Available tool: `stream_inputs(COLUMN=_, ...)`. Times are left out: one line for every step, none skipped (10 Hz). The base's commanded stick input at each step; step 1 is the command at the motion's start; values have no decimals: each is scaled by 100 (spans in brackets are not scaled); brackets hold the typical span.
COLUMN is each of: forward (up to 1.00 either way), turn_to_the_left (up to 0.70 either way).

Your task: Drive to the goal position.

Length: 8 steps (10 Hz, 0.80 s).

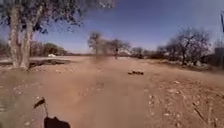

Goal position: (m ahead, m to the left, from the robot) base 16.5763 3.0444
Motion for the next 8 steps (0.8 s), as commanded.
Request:
stream_inputs(forward=100, turn_to_the_left=0)
stream_inputs(forward=100, turn_to_the_left=0)
stream_inputs(forward=100, turn_to_the_left=0)
stream_inputs(forward=100, turn_to_the_left=0)
stream_inputs(forward=100, turn_to_the_left=27)
stream_inputs(forward=100, turn_to_the_left=27)
stream_inputs(forward=100, turn_to_the_left=25)
stream_inputs(forward=100, turn_to_the_left=13)
